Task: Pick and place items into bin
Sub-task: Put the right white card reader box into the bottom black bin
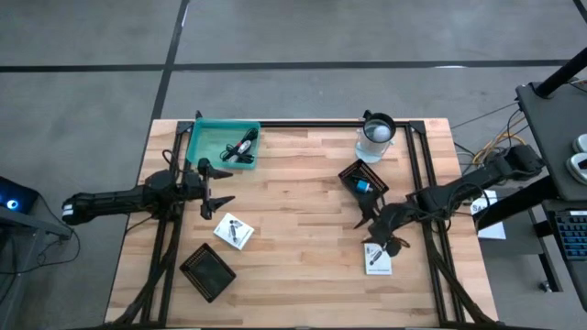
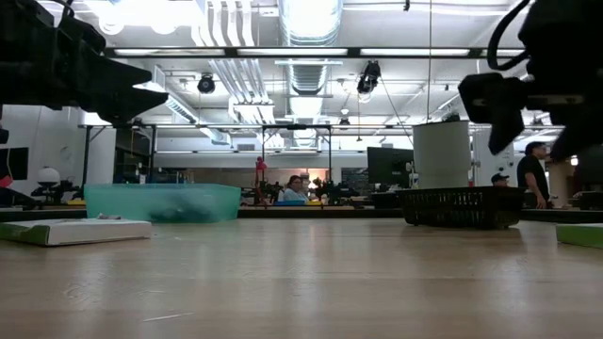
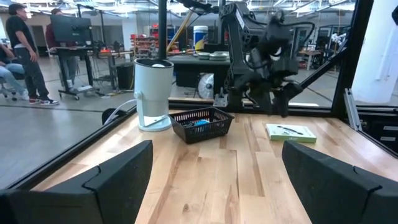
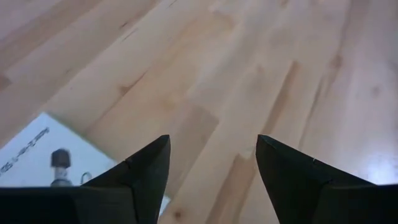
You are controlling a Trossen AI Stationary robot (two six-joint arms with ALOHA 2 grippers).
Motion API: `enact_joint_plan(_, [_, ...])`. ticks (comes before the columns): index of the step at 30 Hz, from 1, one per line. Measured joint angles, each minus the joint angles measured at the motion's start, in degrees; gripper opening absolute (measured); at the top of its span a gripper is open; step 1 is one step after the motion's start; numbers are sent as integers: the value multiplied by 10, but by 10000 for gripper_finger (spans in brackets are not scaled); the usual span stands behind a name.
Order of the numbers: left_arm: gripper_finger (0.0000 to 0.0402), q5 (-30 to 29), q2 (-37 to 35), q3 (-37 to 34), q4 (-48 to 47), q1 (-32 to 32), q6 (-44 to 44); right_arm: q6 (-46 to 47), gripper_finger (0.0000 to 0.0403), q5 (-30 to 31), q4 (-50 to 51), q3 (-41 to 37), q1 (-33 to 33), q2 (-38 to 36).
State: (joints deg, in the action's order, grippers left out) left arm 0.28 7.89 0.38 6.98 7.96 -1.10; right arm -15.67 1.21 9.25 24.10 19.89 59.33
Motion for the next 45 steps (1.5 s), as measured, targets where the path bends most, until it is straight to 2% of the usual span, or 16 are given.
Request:
enact_joint_plan(7, [338, 0, 2, 0, 0, 0, 0, 10, 209, 1, 41, 30, 9, 69])
enact_joint_plan(19, [338, 0, 2, 0, 1, 0, 0, 2, 192, -12, 219, 159, 11, 186])
enact_joint_plan(25, [338, 0, 5, 0, 0, 0, 0, -9, 178, -74, 219, 168, 20, 211])
enact_joint_plan(45, [338, 0, 7, 0, 0, 0, 0, -73, 144, -73, 218, 164, 22, 236])
